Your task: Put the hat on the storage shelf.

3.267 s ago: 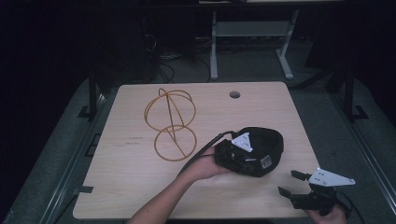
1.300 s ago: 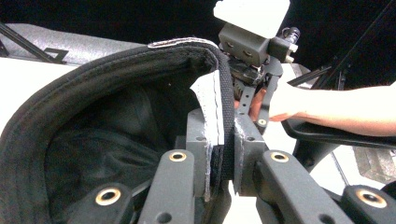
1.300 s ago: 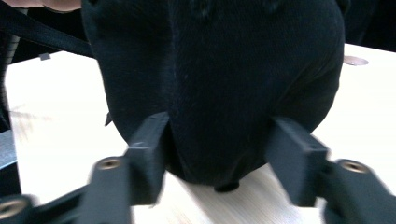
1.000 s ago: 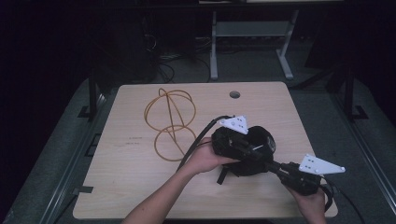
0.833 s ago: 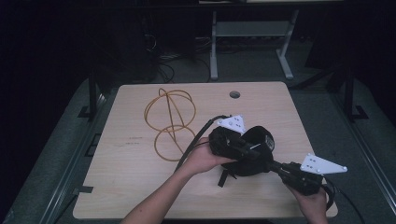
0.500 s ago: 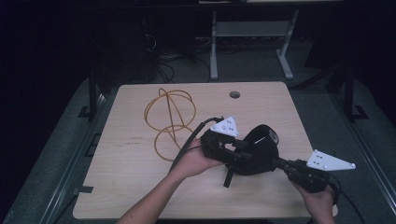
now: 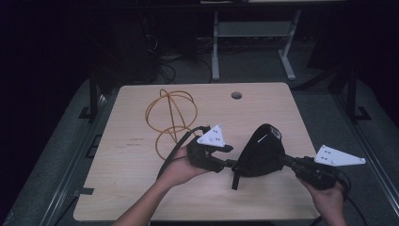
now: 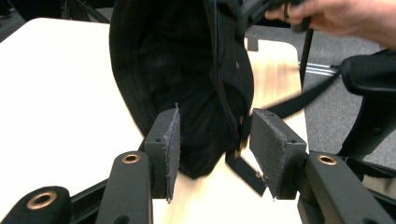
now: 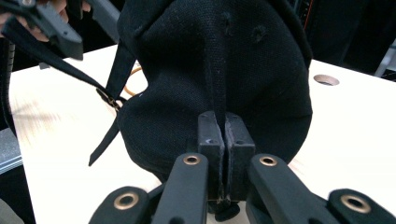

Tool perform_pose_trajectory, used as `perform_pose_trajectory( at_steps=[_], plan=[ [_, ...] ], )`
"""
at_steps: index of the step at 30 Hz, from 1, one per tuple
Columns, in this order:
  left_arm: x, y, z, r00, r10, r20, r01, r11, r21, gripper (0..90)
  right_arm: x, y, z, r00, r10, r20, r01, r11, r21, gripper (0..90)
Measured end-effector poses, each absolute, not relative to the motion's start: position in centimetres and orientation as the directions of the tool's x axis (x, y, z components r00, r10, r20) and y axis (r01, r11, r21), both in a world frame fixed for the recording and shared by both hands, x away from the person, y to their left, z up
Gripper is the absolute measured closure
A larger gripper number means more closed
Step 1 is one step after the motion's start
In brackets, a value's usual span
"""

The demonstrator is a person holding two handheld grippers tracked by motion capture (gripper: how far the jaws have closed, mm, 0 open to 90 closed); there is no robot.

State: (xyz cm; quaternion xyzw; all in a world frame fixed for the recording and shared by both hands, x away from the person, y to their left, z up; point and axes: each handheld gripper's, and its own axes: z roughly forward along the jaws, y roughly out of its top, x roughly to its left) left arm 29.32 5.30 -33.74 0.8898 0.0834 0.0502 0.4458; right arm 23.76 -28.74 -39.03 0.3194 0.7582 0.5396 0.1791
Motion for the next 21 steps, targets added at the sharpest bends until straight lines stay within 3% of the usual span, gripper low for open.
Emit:
perform_pose_trajectory(
  at_steps=[21],
  plan=[
    [27.6,7.8,-36.9,0.975,0.223,0.026,0.122,-0.625,0.771,44.7,25.2,-29.2,-36.0,-0.732,0.677,0.082,0.314,0.228,0.922,87.8]
  ],
)
